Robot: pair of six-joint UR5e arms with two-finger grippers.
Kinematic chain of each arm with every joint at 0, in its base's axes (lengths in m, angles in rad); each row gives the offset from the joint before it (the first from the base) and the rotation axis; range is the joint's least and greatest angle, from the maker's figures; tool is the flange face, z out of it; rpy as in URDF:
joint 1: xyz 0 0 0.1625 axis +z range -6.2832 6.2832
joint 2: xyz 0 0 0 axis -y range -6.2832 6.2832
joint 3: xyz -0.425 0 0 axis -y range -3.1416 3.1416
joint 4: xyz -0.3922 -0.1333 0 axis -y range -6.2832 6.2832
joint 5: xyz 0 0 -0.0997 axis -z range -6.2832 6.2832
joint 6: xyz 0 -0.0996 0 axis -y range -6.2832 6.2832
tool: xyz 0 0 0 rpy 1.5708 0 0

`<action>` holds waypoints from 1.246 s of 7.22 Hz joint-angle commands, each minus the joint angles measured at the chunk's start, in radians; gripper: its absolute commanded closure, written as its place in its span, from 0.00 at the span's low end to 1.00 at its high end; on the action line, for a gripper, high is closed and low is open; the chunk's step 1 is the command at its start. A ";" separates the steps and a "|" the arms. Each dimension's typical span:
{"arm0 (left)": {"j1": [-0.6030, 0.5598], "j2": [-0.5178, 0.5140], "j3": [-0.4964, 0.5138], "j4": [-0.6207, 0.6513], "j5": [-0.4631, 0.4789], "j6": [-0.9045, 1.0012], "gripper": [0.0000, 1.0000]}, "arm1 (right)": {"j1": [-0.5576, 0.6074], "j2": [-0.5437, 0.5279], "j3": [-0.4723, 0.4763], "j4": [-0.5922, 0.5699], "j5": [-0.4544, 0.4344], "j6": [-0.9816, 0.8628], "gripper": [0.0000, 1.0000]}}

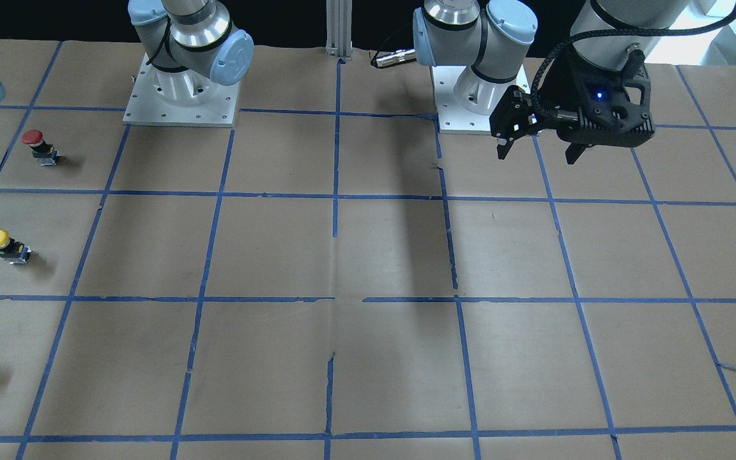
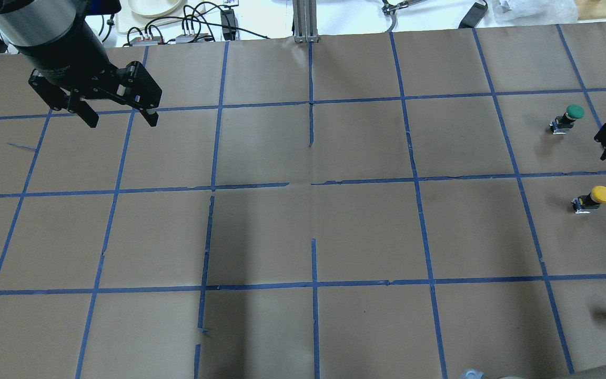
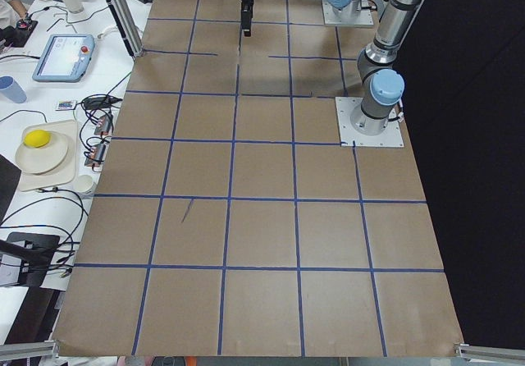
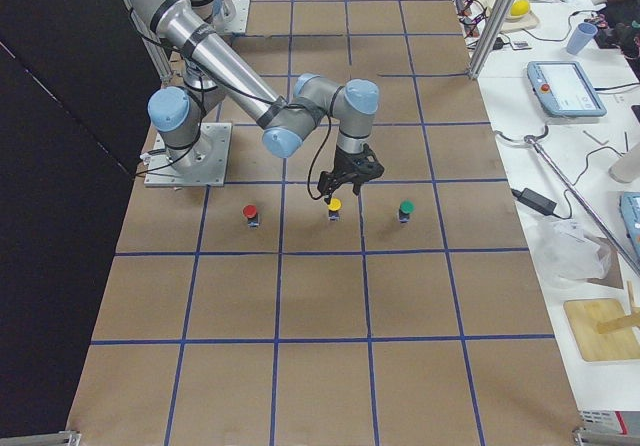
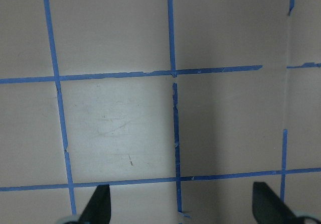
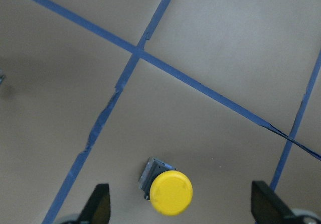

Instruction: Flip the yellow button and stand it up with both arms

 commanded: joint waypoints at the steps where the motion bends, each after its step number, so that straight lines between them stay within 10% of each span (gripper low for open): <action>1: 0.000 0.002 0.001 -0.001 0.001 0.001 0.00 | 0.039 -0.027 -0.176 0.305 0.125 -0.045 0.00; 3: 0.000 0.005 -0.001 -0.002 0.002 0.001 0.00 | 0.117 -0.065 -0.303 0.531 0.135 -0.297 0.00; 9: 0.000 0.013 -0.004 -0.002 0.002 0.001 0.00 | 0.498 -0.203 -0.298 0.686 0.269 -0.366 0.00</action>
